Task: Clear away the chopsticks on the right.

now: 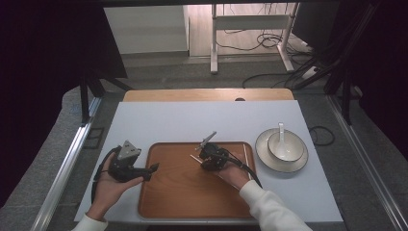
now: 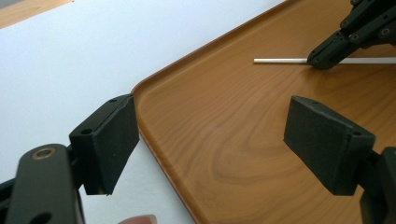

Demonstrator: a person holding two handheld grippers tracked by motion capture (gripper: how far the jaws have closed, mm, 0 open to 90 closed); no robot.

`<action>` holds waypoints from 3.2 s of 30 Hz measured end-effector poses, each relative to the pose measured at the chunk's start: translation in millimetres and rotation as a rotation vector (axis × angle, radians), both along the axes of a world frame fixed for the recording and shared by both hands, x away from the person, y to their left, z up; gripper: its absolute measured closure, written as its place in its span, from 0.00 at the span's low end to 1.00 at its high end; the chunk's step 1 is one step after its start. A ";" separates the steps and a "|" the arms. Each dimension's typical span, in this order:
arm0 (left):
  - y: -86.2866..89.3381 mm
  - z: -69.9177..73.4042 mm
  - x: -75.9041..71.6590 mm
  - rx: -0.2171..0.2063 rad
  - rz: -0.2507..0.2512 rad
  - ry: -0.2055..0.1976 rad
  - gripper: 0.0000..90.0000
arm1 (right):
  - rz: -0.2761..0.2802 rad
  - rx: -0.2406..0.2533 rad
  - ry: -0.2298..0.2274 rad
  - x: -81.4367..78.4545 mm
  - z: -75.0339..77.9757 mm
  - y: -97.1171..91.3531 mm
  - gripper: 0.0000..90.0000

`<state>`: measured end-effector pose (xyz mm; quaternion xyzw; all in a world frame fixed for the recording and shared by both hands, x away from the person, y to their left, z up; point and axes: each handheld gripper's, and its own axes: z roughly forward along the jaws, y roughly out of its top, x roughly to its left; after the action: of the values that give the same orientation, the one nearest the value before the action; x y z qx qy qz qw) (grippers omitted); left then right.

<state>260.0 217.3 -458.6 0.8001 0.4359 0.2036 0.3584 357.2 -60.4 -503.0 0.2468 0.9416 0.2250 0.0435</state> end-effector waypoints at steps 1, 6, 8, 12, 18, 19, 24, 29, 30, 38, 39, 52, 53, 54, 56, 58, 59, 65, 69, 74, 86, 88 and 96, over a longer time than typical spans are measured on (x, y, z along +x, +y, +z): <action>-0.1 -0.1 0.0 0.000 0.000 -0.001 0.20 | -0.007 0.006 0.003 1.1 -0.5 -1.5 1.00; 0.3 -0.3 0.3 -0.001 0.002 0.000 0.20 | -0.037 0.002 0.001 4.2 0.2 -7.2 1.00; 0.6 -0.3 0.5 -0.001 0.002 0.000 0.20 | -0.049 -0.001 -0.001 4.7 0.6 -10.4 1.00; 0.2 -0.8 0.6 0.001 -0.001 0.002 0.20 | -0.073 -0.012 -0.003 5.2 1.7 -18.7 1.00; -0.3 0.0 0.5 0.000 -0.003 0.001 0.20 | -0.115 -0.018 -0.005 4.8 2.9 -35.0 1.00; -0.3 0.0 0.5 0.000 -0.003 0.001 0.20 | -0.115 -0.018 -0.005 4.8 2.9 -35.0 1.00; -0.3 0.2 0.5 -0.001 -0.003 0.000 0.20 | -0.154 -0.034 -0.021 4.4 3.9 -44.5 1.00; -0.4 0.8 0.2 -0.004 -0.004 -0.001 0.20 | -0.173 -0.046 -0.042 3.9 4.6 -51.0 1.00; -0.6 0.9 0.1 -0.003 -0.005 -0.002 0.20 | -0.174 -0.030 -0.043 5.2 4.7 -50.4 1.00; 1.2 1.5 0.2 -0.006 -0.002 -0.005 0.20 | -0.189 -0.051 -0.065 10.0 3.3 -47.7 1.00; 1.2 1.3 0.3 -0.006 -0.002 -0.004 0.20 | -0.193 -0.054 -0.068 10.0 3.4 -49.5 1.00; -1.0 1.0 1.1 -0.005 -0.006 -0.003 0.20 | -0.246 -0.081 -0.080 4.8 5.7 -78.7 1.00; -0.8 1.2 1.1 -0.006 -0.007 -0.003 0.20 | -0.250 -0.080 -0.080 4.2 6.0 -81.0 1.00; -0.6 1.4 1.0 -0.005 -0.007 -0.003 0.20 | -0.255 -0.081 -0.078 3.7 6.4 -83.2 1.00; -0.1 2.0 1.0 -0.005 -0.004 -0.004 0.20 | -0.261 -0.081 -0.077 2.8 6.5 -87.9 1.00; 0.6 2.4 1.0 -0.008 -0.002 -0.008 0.20 | -0.277 -0.081 -0.074 1.7 6.5 -94.8 1.00; 0.9 2.6 1.0 -0.008 -0.002 -0.008 0.20 | -0.277 -0.081 -0.074 1.7 6.5 -94.8 1.00; 0.1 2.8 0.9 -0.005 -0.003 -0.008 0.20 | -0.291 -0.082 -0.073 -0.2 6.5 -103.7 1.00; 0.1 2.1 1.4 -0.002 -0.004 -0.006 0.20 | -0.290 -0.083 -0.071 -0.2 6.5 -104.7 1.00; -0.2 2.7 0.9 -0.004 -0.004 -0.008 0.20 | -0.292 -0.086 -0.065 0.4 7.0 -106.6 1.00; 0.9 4.1 0.0 -0.008 -0.002 -0.015 0.20 | -0.238 0.041 -0.143 -13.3 37.3 -115.9 1.00; 0.7 4.6 -0.2 -0.009 -0.002 -0.017 0.20 | -0.220 0.096 -0.152 -18.7 46.4 -122.1 1.00; 1.0 4.5 -0.2 -0.012 -0.005 -0.017 0.20 | -0.178 0.233 -0.182 -32.6 75.3 -154.6 0.60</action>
<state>259.8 218.2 -454.1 0.7972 0.4323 0.2068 0.3672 324.6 -214.9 -427.7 0.3112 0.8757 0.3492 0.1196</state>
